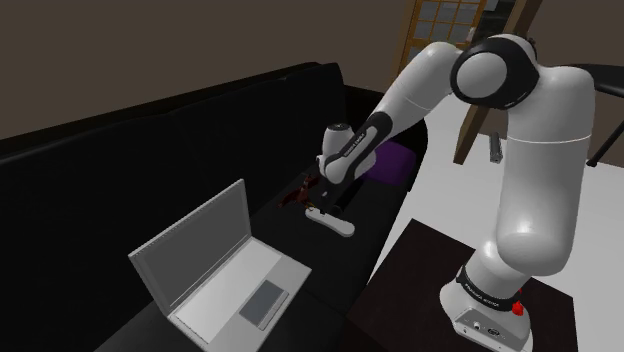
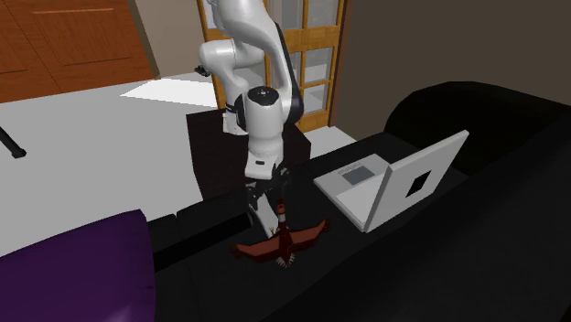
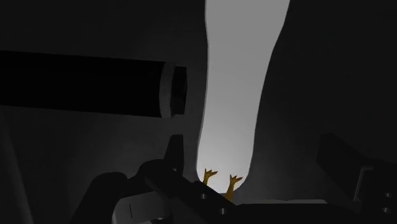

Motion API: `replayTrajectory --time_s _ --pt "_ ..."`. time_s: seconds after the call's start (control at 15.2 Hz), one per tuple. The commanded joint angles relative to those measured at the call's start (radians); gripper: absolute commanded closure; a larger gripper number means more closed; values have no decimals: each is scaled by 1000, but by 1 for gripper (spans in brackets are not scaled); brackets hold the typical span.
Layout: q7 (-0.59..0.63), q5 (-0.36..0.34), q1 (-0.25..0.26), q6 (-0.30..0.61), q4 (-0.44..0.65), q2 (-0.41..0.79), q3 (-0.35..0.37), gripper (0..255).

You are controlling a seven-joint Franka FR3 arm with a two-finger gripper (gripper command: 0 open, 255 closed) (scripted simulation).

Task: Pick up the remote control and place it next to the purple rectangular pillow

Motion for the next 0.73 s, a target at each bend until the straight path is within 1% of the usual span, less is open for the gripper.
replayTrajectory --time_s 0.0,0.53,0.66 --pt "-9 -2 -4 26 49 83 1 0" --pt "-13 1 -10 105 88 203 5 0" --pt "-13 1 -10 105 88 203 5 0"
